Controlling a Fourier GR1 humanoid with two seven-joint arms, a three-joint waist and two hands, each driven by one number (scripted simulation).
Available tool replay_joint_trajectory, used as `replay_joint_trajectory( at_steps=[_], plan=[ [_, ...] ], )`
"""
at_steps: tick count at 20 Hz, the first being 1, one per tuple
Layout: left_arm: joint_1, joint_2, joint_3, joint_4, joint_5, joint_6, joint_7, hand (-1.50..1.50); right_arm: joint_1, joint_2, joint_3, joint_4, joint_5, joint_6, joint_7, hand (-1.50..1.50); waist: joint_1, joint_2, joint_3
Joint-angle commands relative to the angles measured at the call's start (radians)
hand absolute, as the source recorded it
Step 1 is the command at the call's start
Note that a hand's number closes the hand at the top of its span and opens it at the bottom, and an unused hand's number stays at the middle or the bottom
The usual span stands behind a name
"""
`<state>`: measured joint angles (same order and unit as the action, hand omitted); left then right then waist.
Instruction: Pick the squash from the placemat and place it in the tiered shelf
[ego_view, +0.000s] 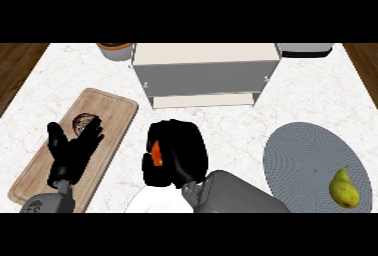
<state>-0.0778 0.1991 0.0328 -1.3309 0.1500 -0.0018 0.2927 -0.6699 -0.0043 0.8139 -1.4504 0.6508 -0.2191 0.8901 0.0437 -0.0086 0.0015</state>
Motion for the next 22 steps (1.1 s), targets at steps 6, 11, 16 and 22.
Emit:
replay_joint_trajectory(
  at_steps=[6,11,16,22],
  plan=[
    [0.036,-0.014,0.011,-0.024,-0.008,0.034,0.006,0.00,-0.350,0.004,-0.087,-0.260,0.091,0.114,0.444,1.50,-0.039,-0.005,-0.003],
    [0.034,0.018,0.036,0.005,0.003,-0.005,-0.023,0.00,-0.517,0.004,-0.201,-0.212,0.060,0.176,0.514,1.50,-0.035,-0.002,-0.004],
    [0.051,-0.012,0.010,0.013,-0.017,0.006,-0.032,0.00,-0.587,0.004,-0.395,-0.148,0.024,0.242,0.438,1.50,-0.042,0.002,-0.003],
    [0.083,-0.018,0.002,-0.044,-0.017,0.009,-0.009,0.00,-0.660,-0.043,-0.539,-0.011,0.031,0.255,0.311,1.50,-0.034,0.006,-0.002]
  ],
)
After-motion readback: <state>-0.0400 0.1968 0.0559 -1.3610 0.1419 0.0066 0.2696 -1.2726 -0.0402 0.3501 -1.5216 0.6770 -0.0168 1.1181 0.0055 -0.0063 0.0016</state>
